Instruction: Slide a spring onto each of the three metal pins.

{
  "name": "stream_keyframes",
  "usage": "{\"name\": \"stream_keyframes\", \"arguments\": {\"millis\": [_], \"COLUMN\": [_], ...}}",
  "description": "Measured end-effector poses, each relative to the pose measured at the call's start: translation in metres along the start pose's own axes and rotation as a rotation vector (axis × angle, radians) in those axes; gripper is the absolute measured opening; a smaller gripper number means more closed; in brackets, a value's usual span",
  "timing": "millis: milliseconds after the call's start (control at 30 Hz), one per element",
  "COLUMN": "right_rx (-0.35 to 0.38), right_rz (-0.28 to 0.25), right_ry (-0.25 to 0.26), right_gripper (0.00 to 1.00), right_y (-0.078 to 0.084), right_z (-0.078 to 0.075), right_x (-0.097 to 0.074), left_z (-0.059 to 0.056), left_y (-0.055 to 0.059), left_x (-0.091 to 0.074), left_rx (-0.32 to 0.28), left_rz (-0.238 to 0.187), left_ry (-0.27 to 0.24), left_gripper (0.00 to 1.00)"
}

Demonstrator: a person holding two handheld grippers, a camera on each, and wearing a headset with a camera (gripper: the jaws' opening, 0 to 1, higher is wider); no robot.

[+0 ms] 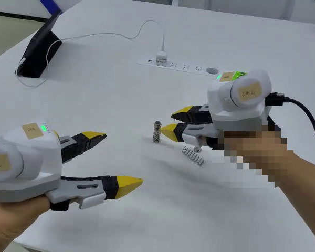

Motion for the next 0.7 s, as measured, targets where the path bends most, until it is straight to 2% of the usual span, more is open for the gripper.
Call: {"name": "stream_keyframes", "arguments": {"millis": [167, 367, 533, 700], "right_rx": [-0.003, -0.009, -0.010, 0.001], "right_rz": [-0.033, -0.048, -0.059, -0.059], "right_ry": [0.013, 0.041, 0.070, 0.091], "right_gripper": [0.29, 0.32, 0.34, 0.38], "right_y": [-0.001, 0.001, 0.007, 0.018], "right_z": [0.010, 0.016, 0.021, 0.021], "right_x": [-0.018, -0.038, -0.059, -0.075], "left_z": [0.002, 0.002, 0.001, -0.001], "left_y": [-0.001, -0.005, -0.007, -0.007], "left_x": [0.001, 0.004, 0.006, 0.006], "left_rx": [0.004, 0.014, 0.019, 0.025], "left_rz": [0.005, 0.002, 0.000, 0.003], "left_ry": [0.003, 0.011, 0.017, 0.025], "left_gripper": [0.75, 0.75, 0.76, 0.76]}}
Point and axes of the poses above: the centre of the closed fingertips' face, and the gripper's own axes: x roughly forward along the fingers, z roughly to its left, y roughly out of its underside, the point moved 10 cm from there along -x, roughly backward along the fingers, and after that the axes turned 13 degrees about -y, right-handed, at the moved point
